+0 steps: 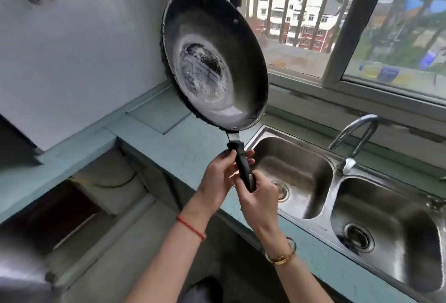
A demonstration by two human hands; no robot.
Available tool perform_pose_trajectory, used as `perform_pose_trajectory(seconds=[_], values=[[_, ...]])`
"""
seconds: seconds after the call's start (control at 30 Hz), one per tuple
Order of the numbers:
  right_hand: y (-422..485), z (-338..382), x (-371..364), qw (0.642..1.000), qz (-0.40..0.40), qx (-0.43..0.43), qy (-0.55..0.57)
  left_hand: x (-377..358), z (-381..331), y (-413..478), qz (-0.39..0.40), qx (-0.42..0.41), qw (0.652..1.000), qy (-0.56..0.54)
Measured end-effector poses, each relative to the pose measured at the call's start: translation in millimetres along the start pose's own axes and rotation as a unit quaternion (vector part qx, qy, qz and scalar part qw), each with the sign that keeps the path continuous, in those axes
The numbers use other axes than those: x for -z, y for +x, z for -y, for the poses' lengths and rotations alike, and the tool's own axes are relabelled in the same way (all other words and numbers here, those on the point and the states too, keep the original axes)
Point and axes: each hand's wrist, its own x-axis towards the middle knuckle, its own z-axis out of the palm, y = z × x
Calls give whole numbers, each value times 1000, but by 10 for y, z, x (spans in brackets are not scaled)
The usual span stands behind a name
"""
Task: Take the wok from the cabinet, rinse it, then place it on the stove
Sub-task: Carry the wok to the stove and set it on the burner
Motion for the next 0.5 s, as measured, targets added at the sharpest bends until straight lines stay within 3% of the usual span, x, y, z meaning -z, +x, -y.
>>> perform_pose_trajectory(seconds=[0.17, 0.3, 0.5], values=[[-345, 27, -241, 998, 56, 21, 17, 246, 142, -434, -107, -82, 990, 50], [-640, 113, -445, 992, 116, 35, 45, 417, 178, -798, -206, -129, 969, 40], [-1020, 310, -729, 973, 219, 46, 61, 737, 108, -1399, -286, -178, 942, -2]])
